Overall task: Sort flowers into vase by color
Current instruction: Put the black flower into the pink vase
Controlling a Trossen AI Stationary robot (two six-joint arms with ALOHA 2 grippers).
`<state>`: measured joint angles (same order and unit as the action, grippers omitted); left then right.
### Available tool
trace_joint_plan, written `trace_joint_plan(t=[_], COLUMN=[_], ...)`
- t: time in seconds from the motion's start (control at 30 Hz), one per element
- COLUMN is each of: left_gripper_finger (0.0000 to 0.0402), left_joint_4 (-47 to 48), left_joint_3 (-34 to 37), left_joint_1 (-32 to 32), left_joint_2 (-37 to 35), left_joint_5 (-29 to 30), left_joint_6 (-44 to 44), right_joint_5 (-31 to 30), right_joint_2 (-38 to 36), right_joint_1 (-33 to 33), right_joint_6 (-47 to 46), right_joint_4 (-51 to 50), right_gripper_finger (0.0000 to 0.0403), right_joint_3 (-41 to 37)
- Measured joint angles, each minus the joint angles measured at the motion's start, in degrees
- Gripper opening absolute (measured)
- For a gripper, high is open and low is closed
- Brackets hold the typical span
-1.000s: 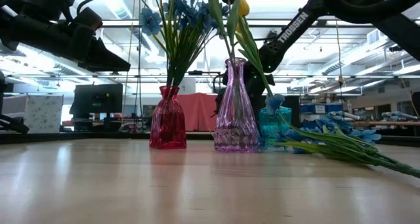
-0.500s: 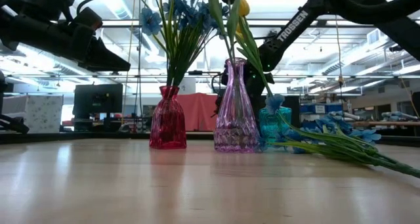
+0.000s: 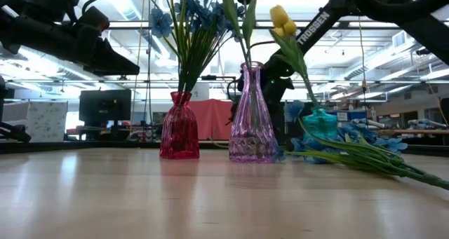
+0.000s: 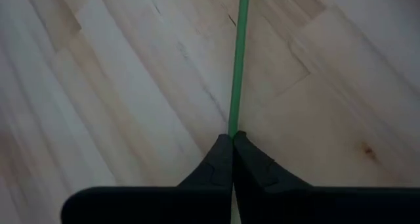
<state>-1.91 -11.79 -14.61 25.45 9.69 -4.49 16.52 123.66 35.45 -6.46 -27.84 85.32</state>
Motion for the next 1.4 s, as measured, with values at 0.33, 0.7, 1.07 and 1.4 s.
trace_joint_plan(t=[0.33,0.7,1.07,1.4], left_gripper_finger=[0.0218,0.0218,0.0218,0.0218], left_joint_4=[0.4,0.5,0.5,0.5], left_joint_3=[0.0,0.0,0.0,0.0], left_joint_1=[0.0,0.0,0.0,0.0], left_joint_2=[0.0,0.0,0.0,0.0], left_joint_5=[-1.4,-1.4,-1.0,-0.3], left_joint_6=[1.0,1.4,0.4,0.2], right_joint_5=[1.7,1.1,2.9,5.0], right_joint_2=[0.2,0.2,0.1,0.1], right_joint_1=[1.2,2.3,2.9,2.6], right_joint_6=[2.3,4.6,8.2,12.0], right_joint_4=[-0.1,-0.2,-1.6,-4.4], right_gripper_finger=[0.0009,0.0008,0.0009,0.001], right_joint_3=[6.4,11.4,14.1,19.5])
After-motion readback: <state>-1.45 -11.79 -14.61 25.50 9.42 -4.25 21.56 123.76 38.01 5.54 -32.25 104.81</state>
